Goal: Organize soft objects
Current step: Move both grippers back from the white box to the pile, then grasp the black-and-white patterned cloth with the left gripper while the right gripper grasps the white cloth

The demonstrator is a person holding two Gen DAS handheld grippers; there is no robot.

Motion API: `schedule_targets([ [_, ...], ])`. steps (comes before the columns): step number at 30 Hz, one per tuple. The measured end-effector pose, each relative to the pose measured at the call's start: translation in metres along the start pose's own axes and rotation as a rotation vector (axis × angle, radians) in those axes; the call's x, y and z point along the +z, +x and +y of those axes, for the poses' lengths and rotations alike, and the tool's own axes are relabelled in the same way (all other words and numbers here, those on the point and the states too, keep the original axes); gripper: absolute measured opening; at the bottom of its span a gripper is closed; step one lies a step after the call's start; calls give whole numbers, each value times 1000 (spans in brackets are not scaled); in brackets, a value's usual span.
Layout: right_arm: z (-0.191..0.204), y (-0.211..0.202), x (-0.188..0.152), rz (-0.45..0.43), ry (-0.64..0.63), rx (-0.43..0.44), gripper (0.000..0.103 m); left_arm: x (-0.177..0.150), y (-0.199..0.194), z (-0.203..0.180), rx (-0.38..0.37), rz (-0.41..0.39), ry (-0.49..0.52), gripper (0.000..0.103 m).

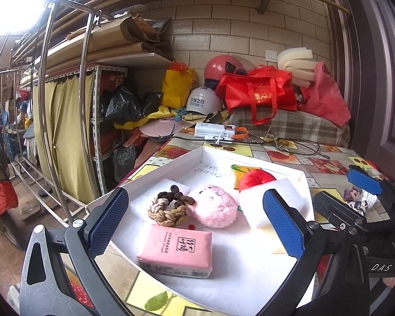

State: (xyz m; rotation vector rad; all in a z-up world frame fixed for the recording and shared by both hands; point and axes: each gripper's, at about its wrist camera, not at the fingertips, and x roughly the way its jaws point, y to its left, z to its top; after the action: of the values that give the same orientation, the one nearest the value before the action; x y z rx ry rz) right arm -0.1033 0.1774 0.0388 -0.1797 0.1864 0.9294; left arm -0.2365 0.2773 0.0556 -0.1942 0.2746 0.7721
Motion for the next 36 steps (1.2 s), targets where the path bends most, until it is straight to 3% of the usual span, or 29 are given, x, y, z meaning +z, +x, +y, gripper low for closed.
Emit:
schedule_targets([
  [4, -33, -23, -7, -13, 48, -42, 103, -4, -9, -30, -46, 7, 60, 103],
  [11, -125, -65, -22, -10, 174, -206, 103, -12, -15, -91, -200, 79, 132, 103],
  [16, -196, -92, -35, 5, 342, -282, 103, -19, -8, -148, -326, 168, 263, 103],
  [20, -235, -106, -42, 9, 397, -359, 103, -23, 13, -188, -358, 259, 327, 103],
  [25, -263, -112, -53, 14, 519, -343, 103, -28, 49, -240, -414, 361, 415, 103],
  [31, -256, -113, -51, 9, 474, -332, 103, -29, 84, -289, -411, 412, 489, 103],
  [32, -255, -113, -51, 11, 473, -329, 103, -30, 91, -294, -413, 437, 492, 96],
  [33, -256, -113, -50, 13, 476, -325, 103, -33, 96, -297, -414, 468, 499, 78],
  [35, -259, -112, -52, 20, 487, -314, 103, -34, 100, -295, -425, 492, 486, 50],
  [36, -260, -111, -52, 23, 492, -309, 103, -31, 98, -291, -434, 484, 464, 48],
])
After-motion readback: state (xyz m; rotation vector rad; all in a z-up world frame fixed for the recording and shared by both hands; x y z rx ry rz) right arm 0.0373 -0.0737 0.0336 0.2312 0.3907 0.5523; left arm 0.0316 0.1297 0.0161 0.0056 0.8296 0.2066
